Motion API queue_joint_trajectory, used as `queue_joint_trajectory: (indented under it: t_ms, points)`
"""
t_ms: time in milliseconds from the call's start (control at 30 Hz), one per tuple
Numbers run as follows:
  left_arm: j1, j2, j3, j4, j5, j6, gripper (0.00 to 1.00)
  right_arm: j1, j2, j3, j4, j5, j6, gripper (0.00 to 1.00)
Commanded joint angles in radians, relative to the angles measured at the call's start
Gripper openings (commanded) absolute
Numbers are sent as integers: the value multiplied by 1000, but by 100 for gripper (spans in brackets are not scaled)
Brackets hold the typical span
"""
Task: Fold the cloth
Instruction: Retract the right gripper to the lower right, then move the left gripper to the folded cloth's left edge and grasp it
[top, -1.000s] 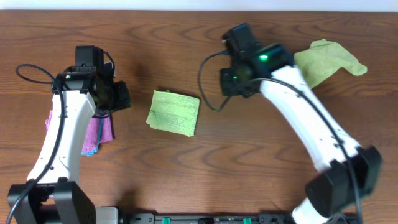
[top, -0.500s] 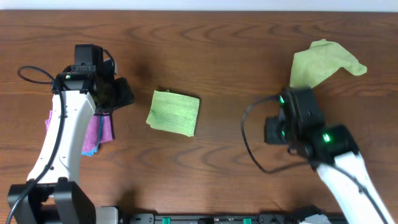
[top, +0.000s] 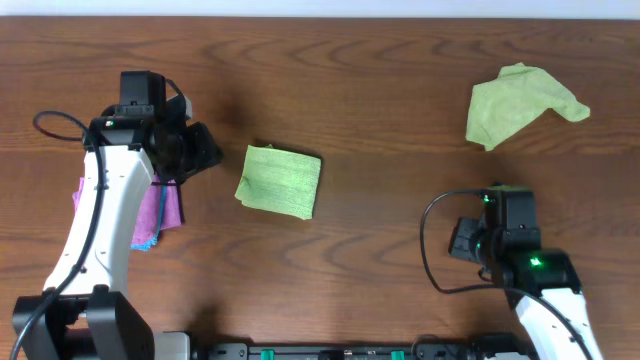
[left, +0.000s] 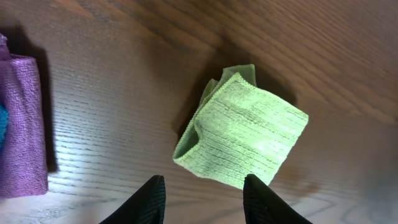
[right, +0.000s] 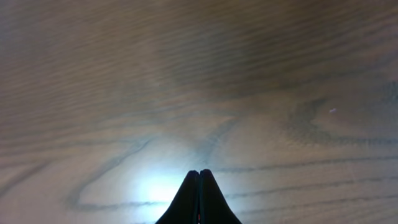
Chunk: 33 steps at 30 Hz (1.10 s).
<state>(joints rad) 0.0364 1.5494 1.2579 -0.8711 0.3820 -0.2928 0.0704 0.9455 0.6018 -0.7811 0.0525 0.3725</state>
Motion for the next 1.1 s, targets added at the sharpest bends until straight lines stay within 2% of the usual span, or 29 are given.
queue_joint_trajectory:
  t_ms: [0, 133, 167, 200, 267, 300, 367, 433, 533, 667, 767, 1067]
  points:
    - [2, -14, 14, -3, 23, -20, 42, -48, -9, -54, 26, -23, 15, 1]
    - [2, -14, 14, -3, 35, -42, 42, -74, -8, -101, 73, -27, 14, 4]
    - [2, -14, 14, -3, 38, -58, 42, -77, -8, -107, 84, -26, 15, 12]
    - [2, -14, 14, -4, 38, -75, 42, -77, -8, -108, 91, -21, 15, 26]
    - [2, -14, 14, -8, 38, -121, 42, -77, -8, -107, 102, 1, 15, 74]
    - [2, -14, 14, -15, 38, -149, 43, -77, -8, -107, 108, 12, 15, 83]
    - [2, -14, 13, -23, 38, -175, 44, -77, -8, -107, 117, 22, 15, 88]
    - [0, -14, 8, -38, 37, -195, 47, -77, -8, -107, 128, 27, 15, 99]
    - [-8, -14, -24, -44, 37, -206, 57, -77, -8, -107, 154, 27, 15, 99]
    - [-26, -14, -111, -24, 39, -227, 77, -77, -8, -107, 165, 26, 15, 99]
    - [-31, -16, -191, 33, 65, -251, 85, -77, -8, -107, 164, 26, 15, 99]
    - [-31, -29, -396, 316, 164, -382, 86, -77, -8, -107, 164, 26, 15, 99]
